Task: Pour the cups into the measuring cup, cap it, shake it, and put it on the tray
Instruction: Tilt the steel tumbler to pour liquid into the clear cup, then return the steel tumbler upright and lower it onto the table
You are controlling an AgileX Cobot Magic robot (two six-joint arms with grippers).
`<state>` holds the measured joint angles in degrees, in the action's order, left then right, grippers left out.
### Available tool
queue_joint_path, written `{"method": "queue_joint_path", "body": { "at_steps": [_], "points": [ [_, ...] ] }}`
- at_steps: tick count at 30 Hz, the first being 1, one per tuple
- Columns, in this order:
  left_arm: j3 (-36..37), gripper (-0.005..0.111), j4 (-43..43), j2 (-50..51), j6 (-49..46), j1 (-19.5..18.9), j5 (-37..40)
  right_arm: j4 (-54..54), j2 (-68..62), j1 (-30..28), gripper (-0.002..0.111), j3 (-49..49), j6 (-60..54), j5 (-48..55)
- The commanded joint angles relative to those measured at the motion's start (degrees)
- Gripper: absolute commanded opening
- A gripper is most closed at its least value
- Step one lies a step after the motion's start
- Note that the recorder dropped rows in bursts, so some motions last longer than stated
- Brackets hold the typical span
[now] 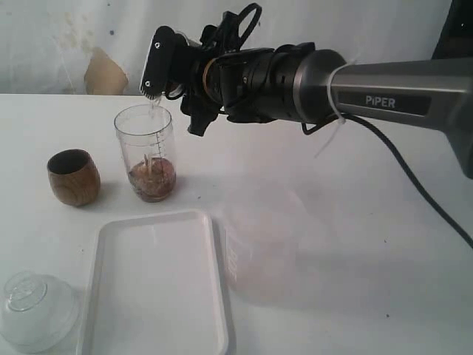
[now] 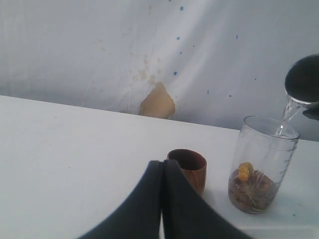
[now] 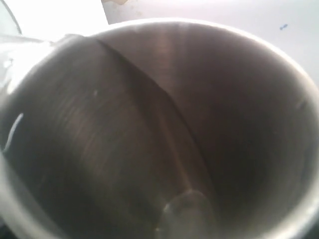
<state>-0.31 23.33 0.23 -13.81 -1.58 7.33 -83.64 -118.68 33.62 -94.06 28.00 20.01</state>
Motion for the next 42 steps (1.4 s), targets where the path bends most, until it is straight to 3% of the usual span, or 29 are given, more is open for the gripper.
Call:
{"method": "queue_joint_path", "body": {
  "at_steps": [1, 23, 29, 38, 42],
  "points": [
    [0.3, 0.0, 0.7, -0.2, 0.2, 0.1, -0.9, -3.2, 1.5, 0.0, 0.0, -0.8, -0.3, 0.7],
    [0.3, 0.0, 0.7, -0.2, 0.2, 0.1, -0.9, -7.8, 1.5, 0.0, 0.0, -0.8, -0.1, 1.7],
    [0.3, 0.0, 0.7, -0.2, 0.2, 0.1, -0.9, -7.4, 1.5, 0.0, 0.0, -0.8, 7.9, 0.5],
    [0.3, 0.0, 0.7, -0.2, 0.2, 0.1, -0.9, -2.3, 1.5, -0.2, 0.0, -0.8, 18.7, -3.9],
    [0.3, 0.0, 0.7, -0.2, 0.2, 0.1, -0.9, 7.2, 1.8, -2.9, 0.0, -0.6, 18.7, -11.7]
  ]
}}
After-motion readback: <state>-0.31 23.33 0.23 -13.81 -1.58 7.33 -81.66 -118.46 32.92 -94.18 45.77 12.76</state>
